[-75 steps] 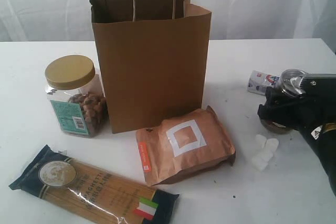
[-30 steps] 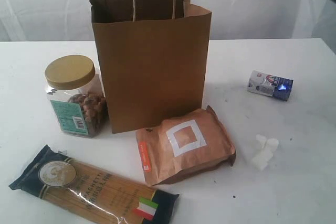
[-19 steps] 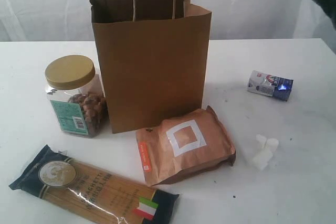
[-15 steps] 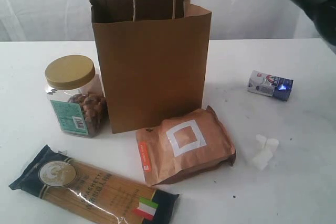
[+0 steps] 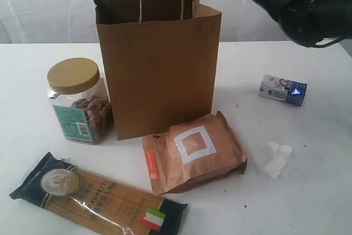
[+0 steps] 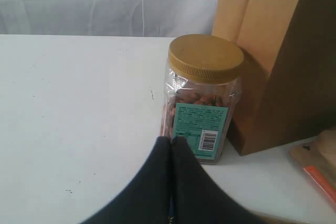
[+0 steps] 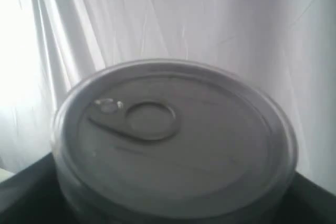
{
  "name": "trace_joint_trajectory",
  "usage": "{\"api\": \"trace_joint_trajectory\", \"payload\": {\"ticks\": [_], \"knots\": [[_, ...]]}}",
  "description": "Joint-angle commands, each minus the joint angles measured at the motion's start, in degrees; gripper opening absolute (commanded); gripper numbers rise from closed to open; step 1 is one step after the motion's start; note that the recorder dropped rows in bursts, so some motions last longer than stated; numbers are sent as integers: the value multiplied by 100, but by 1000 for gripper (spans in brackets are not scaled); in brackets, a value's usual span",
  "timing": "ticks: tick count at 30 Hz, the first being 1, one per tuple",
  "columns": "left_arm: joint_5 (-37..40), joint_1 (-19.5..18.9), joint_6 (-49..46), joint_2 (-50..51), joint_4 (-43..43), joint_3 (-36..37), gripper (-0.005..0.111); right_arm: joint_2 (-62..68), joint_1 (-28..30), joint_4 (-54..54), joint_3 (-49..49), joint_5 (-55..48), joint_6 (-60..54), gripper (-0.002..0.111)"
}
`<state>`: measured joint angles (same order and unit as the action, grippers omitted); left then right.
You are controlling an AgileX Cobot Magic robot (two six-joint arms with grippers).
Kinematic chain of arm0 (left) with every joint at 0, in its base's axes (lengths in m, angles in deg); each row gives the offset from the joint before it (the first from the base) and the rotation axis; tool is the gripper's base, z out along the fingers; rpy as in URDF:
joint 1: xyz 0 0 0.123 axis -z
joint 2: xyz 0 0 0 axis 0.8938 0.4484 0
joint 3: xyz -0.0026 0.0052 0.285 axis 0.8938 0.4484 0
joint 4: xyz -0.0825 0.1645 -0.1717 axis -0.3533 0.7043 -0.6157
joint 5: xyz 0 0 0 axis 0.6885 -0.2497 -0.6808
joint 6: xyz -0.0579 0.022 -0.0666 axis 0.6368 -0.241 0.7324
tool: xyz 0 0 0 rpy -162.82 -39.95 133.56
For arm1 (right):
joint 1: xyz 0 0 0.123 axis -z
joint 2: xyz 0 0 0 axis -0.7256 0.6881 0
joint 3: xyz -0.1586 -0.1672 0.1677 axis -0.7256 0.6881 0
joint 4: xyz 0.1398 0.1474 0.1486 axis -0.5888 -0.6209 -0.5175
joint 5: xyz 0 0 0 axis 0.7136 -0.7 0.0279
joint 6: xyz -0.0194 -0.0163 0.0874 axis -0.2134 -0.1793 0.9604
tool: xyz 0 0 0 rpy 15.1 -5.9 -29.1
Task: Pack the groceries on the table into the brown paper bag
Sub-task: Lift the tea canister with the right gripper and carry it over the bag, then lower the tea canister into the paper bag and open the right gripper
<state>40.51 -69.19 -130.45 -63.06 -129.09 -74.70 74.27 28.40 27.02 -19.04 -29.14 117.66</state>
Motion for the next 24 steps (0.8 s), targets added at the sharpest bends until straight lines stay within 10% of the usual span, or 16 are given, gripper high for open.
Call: {"api": "trace_joint_trajectory", "payload": {"ticks": [1, 24], "knots": [[36, 44, 10, -37, -67, 24, 0, -94, -134, 105, -78, 306, 58, 0], [36, 44, 10, -37, -67, 24, 0, -94, -392, 1013, -78, -2130, -378, 0]]}}
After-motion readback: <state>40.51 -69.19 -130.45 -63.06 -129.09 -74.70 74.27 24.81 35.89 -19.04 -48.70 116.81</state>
